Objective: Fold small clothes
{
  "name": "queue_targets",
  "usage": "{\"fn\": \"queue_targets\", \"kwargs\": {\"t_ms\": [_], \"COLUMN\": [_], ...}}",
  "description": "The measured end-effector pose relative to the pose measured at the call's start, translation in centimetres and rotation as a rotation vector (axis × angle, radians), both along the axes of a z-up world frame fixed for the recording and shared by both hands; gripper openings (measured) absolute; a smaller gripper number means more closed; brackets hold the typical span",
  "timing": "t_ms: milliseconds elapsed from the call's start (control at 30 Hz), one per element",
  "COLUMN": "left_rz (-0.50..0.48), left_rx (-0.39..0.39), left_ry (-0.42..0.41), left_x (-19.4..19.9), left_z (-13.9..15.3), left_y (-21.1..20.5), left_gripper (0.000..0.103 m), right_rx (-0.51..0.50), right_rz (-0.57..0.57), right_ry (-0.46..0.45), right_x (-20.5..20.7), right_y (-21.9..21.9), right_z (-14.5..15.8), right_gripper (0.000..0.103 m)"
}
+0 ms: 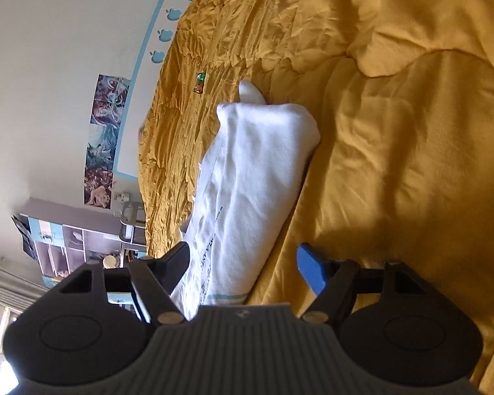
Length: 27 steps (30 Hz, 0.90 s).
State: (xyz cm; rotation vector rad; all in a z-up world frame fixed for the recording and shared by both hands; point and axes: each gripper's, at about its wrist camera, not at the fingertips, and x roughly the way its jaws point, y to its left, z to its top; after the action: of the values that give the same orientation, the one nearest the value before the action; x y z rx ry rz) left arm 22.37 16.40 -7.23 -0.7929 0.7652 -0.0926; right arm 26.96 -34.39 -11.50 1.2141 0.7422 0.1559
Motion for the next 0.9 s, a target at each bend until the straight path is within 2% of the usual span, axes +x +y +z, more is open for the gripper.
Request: {"fn": "queue_targets", "kwargs": {"t_ms": [67, 100, 133, 167, 267, 467, 600, 667, 733, 767, 833, 900], "left_rz": [0.048, 0.092, 0.125, 0.144, 0.187, 0.219, 0.168, 0.149, 0.171, 0.178, 0.209, 0.256], "left_rx": [-0.057, -0.092, -0.109, -0.124, -0.209, -0.313, -0.352, -0.397, -0.448, -0.461, -0.425, -0.382], "left_ry": [0.042, 0.065, 0.068, 0.055, 0.033, -0.009, -0.087, -0.147, -0.178, -0.175, -0.126, -0.016], "left_x": [0.8, 1.2, 1.6, 2.1, 3.8, 6.0, 5.0, 4.2, 4.1, 4.4, 5.3, 6.8], "left_z": [-1.8, -2.9, -3.5, -3.9, -5.4, -7.4, -7.4, -7.1, -7.0, -7.0, -7.2, -8.1], "left_y": [0.0, 0.0, 0.1, 0.3, 1.1, 1.9, 2.0, 2.2, 2.3, 2.4, 2.2, 2.1], "left_gripper": [0.059, 0.053, 0.043, 0.040, 0.038, 0.038, 0.039, 0.059, 0.063, 0.065, 0.065, 0.058], "right_rx": [0.033, 0.060, 0.081, 0.100, 0.106, 0.061, 0.076, 0.076, 0.071, 0.064, 0.042, 0.013], "right_rz": [-0.024, -0.038, -0.048, -0.057, -0.071, -0.055, -0.068, -0.063, -0.057, -0.055, -0.050, -0.041], "right_ry": [0.024, 0.028, 0.023, 0.017, 0.004, -0.011, -0.028, -0.046, -0.066, -0.077, -0.094, -0.111], "right_x": [0.7, 1.2, 1.5, 2.0, 3.1, 5.9, 6.7, 6.8, 6.9, 6.9, 6.9, 6.7], "right_y": [-0.3, -0.6, -0.8, -0.9, -0.8, 0.7, 0.9, 0.9, 1.0, 1.0, 1.3, 1.6], "right_z": [-0.9, -1.4, -1.7, -2.0, -2.4, -3.5, -4.5, -4.9, -5.0, -5.1, -5.1, -5.0], "right_gripper": [0.061, 0.060, 0.060, 0.060, 0.060, 0.054, 0.050, 0.050, 0.050, 0.050, 0.050, 0.050]}}
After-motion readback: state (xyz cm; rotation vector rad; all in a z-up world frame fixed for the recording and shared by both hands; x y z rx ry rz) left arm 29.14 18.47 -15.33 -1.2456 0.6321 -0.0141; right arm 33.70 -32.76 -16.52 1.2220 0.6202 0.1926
